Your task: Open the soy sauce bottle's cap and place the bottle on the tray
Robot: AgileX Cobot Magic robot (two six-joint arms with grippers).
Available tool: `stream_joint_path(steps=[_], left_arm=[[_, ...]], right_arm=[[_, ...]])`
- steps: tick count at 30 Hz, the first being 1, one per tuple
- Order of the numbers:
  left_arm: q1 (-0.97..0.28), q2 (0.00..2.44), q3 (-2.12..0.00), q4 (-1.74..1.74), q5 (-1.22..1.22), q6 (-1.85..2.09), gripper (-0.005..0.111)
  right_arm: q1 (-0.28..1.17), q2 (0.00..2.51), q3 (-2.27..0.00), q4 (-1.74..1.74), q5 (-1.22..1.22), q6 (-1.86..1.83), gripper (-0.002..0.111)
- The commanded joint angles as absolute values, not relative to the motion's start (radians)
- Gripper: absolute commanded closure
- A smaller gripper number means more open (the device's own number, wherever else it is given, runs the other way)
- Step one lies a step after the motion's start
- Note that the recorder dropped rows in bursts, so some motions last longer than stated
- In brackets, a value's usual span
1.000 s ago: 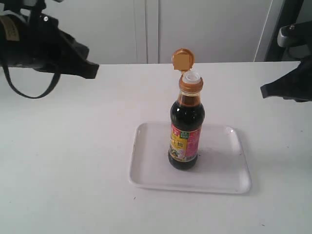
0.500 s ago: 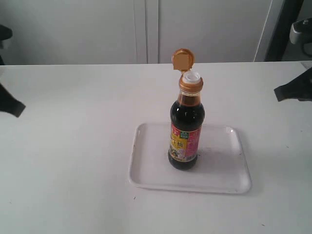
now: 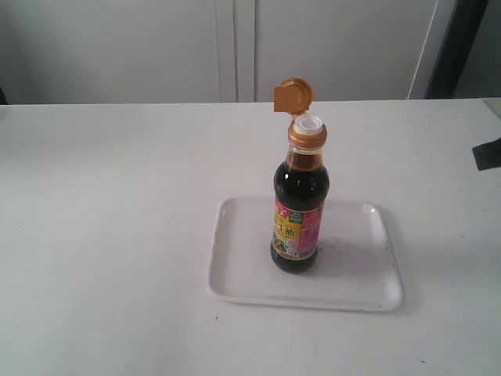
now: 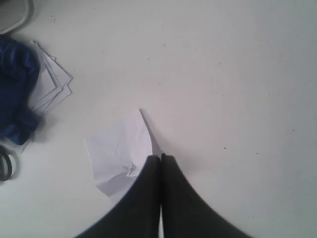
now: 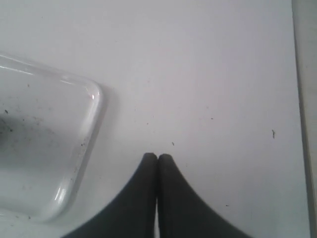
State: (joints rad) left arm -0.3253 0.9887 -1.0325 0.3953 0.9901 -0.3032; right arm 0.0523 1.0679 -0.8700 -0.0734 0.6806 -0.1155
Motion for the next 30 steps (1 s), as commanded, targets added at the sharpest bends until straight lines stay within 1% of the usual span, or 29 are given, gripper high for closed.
stream_joint_path(steps=[1, 3, 8, 12, 15, 18, 21, 30], left_arm=[[-0.322, 0.894, -1.009, 0.358, 1.004, -0.321, 0.107], [-0.322, 0.847, -0.972, 0.358, 0.976, -0.345, 0.107], [-0.322, 0.705, -0.797, 0.350, 0.867, -0.370, 0.107], [-0.322, 0.618, -0.712, 0.350, 0.822, -0.395, 0.107], [-0.322, 0.545, -0.629, 0.350, 0.734, -0.400, 0.107], [-0.322, 0.477, -0.591, 0.339, 0.688, -0.414, 0.107], [-0.322, 0.414, -0.550, 0.344, 0.619, -0.414, 0.107], [-0.322, 0.240, -0.460, 0.326, 0.594, -0.446, 0.107]], right_arm=[[0.052, 0.957, -0.786, -0.059, 0.579, -0.104, 0.108], [0.052, 0.905, -0.751, -0.032, 0.546, -0.108, 0.108], [0.052, 0.734, -0.641, 0.000, 0.437, -0.130, 0.108], [0.052, 0.613, -0.576, 0.000, 0.408, -0.130, 0.108], [0.052, 0.485, -0.530, 0.023, 0.364, -0.128, 0.108], [0.052, 0.363, -0.459, 0.075, 0.285, -0.128, 0.108], [0.052, 0.262, -0.412, 0.125, 0.273, -0.128, 0.108], [0.052, 0.104, -0.312, 0.152, 0.207, -0.128, 0.108]])
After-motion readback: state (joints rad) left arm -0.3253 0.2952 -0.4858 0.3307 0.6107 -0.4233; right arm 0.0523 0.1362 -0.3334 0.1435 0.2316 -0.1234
